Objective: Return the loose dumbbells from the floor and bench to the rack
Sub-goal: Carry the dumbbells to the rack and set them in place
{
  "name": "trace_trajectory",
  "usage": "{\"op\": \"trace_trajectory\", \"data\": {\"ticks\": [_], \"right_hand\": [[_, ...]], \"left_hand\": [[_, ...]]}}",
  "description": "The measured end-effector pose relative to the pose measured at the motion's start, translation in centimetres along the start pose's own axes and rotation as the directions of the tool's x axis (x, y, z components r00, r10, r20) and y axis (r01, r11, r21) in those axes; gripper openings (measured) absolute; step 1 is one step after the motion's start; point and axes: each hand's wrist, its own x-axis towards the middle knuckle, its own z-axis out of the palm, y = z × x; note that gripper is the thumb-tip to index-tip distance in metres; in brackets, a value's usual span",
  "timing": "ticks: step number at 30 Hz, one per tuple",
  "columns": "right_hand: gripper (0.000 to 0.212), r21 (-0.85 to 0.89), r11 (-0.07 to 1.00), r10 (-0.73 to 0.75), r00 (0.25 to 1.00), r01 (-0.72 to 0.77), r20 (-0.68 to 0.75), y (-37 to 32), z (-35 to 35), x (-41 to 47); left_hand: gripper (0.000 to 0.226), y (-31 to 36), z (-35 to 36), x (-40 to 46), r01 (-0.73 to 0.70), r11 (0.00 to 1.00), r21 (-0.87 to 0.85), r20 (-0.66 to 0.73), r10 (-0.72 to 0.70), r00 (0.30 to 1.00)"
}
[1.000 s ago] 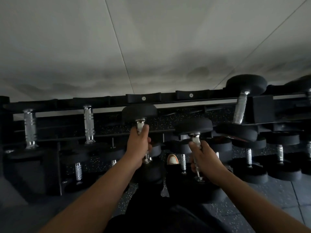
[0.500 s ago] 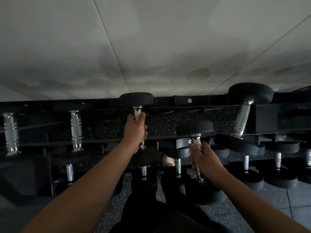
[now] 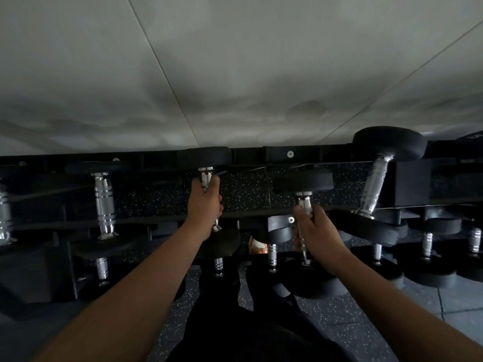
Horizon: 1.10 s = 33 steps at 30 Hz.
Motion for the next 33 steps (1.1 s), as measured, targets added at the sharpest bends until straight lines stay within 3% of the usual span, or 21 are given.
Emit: {"op": "trace_trajectory", "data": {"ticks": [9,18,33], "right_hand": [[0.029,0.081,0.994,-0.070,0.995,0.076,-0.068,-2.3,0.1,3.2],[0.025,0.036,0.991,-0.130,0.989,0.132,-0.069,-2.6,0.8,6.4],[0.027,0.016,0.994,-0.111,0.990,0.112,-0.086,-1.3,1.7,7.5]], "left_hand": [[0.013,-0.3,-0.2,0.2,-0.026,1.000,0.009,0.003,0.026,1.000],[0.009,-0.1,-0.3,0.0,-0.027,0.999,0.017,0.025,0.027,0.999],[0.026,-0.8,-0.6,0.6,-0.056,0.997,0.057,0.047,0.053,0.997]]}}
